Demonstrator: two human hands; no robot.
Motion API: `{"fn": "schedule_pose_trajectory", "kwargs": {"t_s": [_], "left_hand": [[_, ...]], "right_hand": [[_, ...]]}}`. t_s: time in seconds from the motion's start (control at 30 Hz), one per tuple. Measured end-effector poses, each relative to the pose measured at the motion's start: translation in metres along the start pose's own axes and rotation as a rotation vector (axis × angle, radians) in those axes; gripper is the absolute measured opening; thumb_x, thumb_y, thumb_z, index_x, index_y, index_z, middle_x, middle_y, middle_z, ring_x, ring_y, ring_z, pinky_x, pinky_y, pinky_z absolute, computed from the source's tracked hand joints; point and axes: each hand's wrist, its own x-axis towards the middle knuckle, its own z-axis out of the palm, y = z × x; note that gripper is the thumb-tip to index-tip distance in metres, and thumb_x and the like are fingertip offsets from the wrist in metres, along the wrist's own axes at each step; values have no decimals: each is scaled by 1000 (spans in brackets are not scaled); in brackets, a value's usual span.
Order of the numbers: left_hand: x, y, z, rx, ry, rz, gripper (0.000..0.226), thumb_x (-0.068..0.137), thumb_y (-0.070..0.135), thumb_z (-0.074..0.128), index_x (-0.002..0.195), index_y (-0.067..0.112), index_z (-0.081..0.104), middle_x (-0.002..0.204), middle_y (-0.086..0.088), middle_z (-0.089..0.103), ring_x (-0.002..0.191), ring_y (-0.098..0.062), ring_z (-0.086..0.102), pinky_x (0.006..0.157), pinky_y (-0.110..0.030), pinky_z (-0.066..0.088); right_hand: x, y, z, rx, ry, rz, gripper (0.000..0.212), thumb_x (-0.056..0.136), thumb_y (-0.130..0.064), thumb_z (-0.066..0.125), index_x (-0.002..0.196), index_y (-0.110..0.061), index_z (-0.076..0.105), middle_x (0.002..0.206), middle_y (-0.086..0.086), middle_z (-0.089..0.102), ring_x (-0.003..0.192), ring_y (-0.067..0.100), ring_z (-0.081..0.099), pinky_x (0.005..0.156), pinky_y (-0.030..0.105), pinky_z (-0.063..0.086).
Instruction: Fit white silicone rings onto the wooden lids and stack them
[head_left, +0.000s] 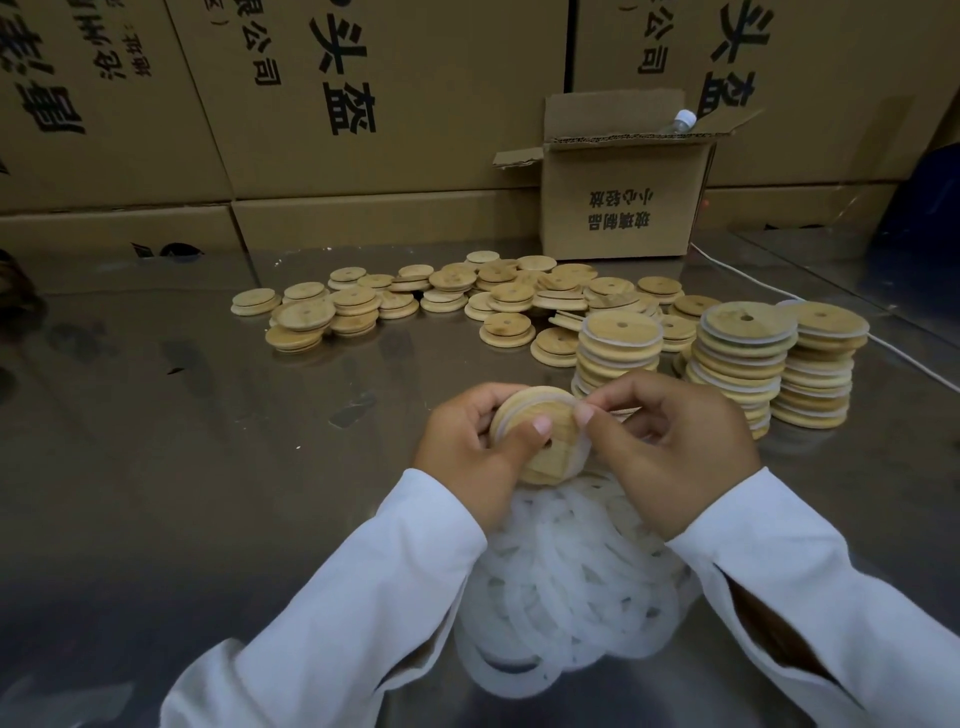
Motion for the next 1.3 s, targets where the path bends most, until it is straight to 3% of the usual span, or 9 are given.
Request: {"fn": "schedule_pose_trajectory", "kwargs": {"t_s": [0.17, 0.3, 0.53, 0.7, 0.83, 0.97, 1.13, 1.23, 1.3], "left_hand": [[2, 4, -1, -34, -19, 15, 16, 83, 0, 61, 89, 15, 65, 77, 1, 68, 67, -2, 64, 63, -14, 50], [5, 8, -4, -25, -33, 60, 17, 83, 0, 61, 93, 13, 64, 82, -2, 68, 70, -4, 63, 69, -17, 52], [7, 13, -9, -35, -59, 93, 20, 82, -1, 61, 91, 16, 64, 79, 5, 68, 69, 0, 63, 65, -14, 49], [4, 5, -6, -129, -57, 0, 17, 82, 2, 61, 91, 14, 65, 77, 0, 69, 70, -8, 64, 66, -20, 53], [2, 2, -4, -191, -29, -65, 15, 81, 1, 62, 88, 13, 67, 67, 2, 70, 64, -8, 65, 61, -18, 52], [1, 2, -1, -166, 5, -64, 14, 81, 0, 64, 89, 11, 66, 68, 2, 69, 63, -7, 65, 61, -18, 52], [2, 0, 0, -167, 87, -82, 12, 81, 4, 64, 92, 10, 66, 79, -6, 70, 71, -16, 65, 70, -27, 55], [2, 1, 0, -195, 99, -119, 13, 81, 5, 65, 92, 11, 66, 79, -6, 70, 75, -19, 66, 78, -37, 55], [2, 0, 0, -195, 68, -131, 14, 80, 5, 65, 93, 12, 66, 80, -4, 71, 75, -17, 67, 78, -35, 55]], "right_hand": [[3, 2, -2, 124, -32, 50, 13, 76, -24, 68, 64, -30, 66, 59, -1, 67, 61, 20, 65, 66, 33, 53], [5, 0, -3, 214, -62, 68, 16, 78, -17, 68, 65, -27, 66, 60, -6, 68, 52, 7, 64, 59, 21, 52], [5, -7, -10, 245, -106, 33, 11, 78, -13, 67, 71, -22, 68, 65, -8, 68, 52, 5, 63, 58, 16, 51], [6, -5, -10, 358, -149, 56, 12, 77, -7, 66, 71, -16, 69, 56, -11, 66, 49, 3, 60, 54, 10, 47], [3, -4, -3, 427, -104, 92, 17, 77, -3, 66, 68, -17, 68, 57, -8, 67, 49, 4, 59, 53, 13, 49], [-2, -3, 4, 298, -1, 76, 7, 73, -19, 69, 71, -25, 66, 70, -6, 68, 61, 22, 63, 68, 36, 55], [-4, -4, 6, 127, 60, 60, 11, 65, -39, 62, 73, -31, 62, 73, -19, 65, 57, 5, 60, 62, 25, 49], [-4, -3, 5, 111, 48, 68, 6, 69, -34, 62, 68, -28, 63, 64, -9, 66, 59, 10, 63, 66, 33, 54], [-4, -2, 5, 90, 49, 37, 8, 73, -30, 61, 67, -25, 63, 63, -8, 65, 61, 16, 64, 68, 36, 55]]}}
